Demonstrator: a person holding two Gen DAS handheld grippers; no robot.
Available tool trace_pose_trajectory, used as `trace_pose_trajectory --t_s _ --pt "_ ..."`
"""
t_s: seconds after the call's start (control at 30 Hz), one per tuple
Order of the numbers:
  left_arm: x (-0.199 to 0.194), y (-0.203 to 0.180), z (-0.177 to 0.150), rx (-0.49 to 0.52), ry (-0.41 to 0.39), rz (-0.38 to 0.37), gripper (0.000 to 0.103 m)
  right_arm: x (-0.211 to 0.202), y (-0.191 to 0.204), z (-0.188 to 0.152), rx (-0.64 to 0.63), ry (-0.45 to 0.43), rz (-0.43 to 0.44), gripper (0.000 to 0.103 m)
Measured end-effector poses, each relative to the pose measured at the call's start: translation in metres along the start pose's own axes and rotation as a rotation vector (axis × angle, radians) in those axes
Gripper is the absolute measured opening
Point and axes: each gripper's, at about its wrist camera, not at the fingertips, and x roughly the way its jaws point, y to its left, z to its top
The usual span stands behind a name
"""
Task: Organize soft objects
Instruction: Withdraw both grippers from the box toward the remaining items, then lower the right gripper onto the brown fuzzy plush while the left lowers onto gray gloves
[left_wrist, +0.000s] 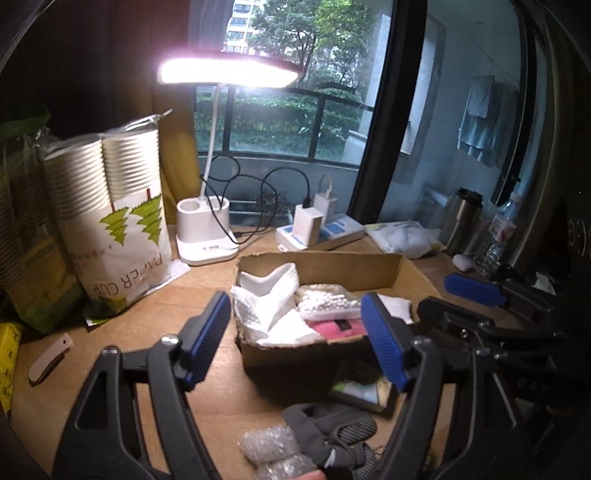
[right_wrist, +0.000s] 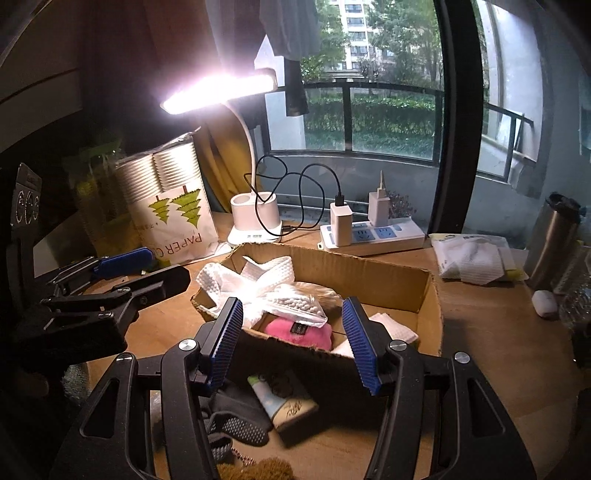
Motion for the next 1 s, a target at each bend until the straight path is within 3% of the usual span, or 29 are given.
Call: trace_pose_trajectory --t_s 0.5,1.0 --pt "-0.037 -0.018 -0.018 0.015 -0.024 -0.015 0.076 -0.038 0.008 -0.024 0.005 -0.017 -0.017 0.059" --pt "-0.045 -0.010 -0.072 -0.035 0.043 0.006 0.076 -0.037 0.009 -0.074 0.013 0.068 -0.007 0.059"
